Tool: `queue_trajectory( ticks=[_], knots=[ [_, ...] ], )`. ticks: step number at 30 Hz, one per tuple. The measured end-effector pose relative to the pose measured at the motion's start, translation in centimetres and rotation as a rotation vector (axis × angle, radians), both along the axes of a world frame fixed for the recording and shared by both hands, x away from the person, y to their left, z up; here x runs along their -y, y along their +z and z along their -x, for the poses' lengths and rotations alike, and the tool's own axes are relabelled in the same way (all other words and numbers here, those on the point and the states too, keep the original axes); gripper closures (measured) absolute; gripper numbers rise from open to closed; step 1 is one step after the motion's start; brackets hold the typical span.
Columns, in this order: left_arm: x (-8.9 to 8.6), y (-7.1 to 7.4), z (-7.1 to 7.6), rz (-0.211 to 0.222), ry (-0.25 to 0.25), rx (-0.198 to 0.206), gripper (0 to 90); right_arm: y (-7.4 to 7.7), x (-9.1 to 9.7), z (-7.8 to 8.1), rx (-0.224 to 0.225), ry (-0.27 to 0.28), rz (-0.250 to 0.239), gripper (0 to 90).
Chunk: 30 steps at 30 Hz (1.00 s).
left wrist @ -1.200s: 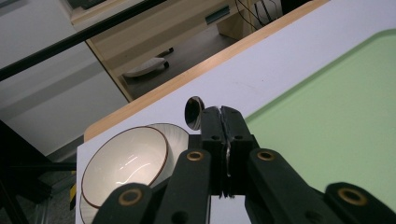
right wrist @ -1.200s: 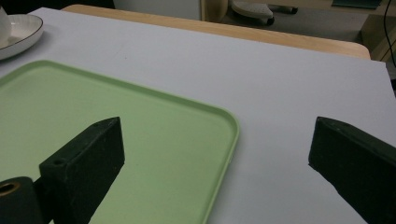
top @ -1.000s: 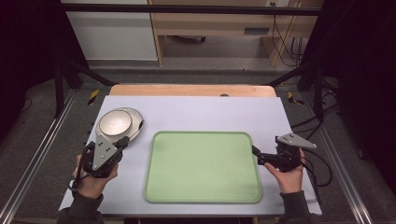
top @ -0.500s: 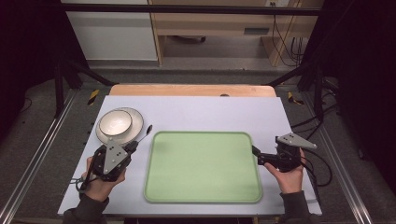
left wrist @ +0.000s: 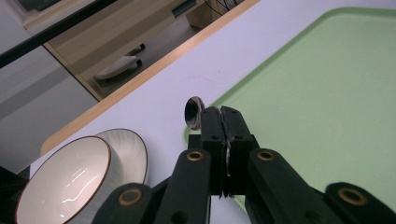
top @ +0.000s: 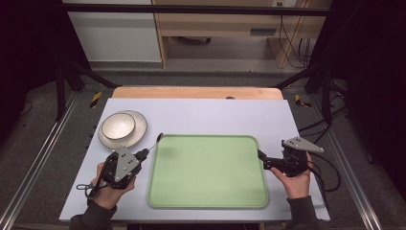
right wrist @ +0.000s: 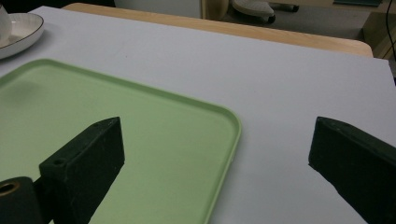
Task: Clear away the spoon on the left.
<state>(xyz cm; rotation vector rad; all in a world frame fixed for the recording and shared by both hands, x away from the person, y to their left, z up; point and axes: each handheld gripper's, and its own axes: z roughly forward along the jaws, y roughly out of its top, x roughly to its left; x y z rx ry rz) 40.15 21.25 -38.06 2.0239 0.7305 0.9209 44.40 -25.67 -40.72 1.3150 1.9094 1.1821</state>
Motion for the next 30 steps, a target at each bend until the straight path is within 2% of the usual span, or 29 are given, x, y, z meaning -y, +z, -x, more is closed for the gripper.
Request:
queue_trajectory(
  ticks=[14,30],
  knots=[
    [1.2,-1.1,0.0,-0.041,-0.039,-0.037,88.9,-0.1,0.0,-0.1,-0.004,0.000,0.003,3.8],
    [2.1,-2.4,-0.5,-0.089,-0.046,-0.075,88.9,-0.1,0.0,-0.1,-0.010,0.003,0.002,3.8]
  ],
)
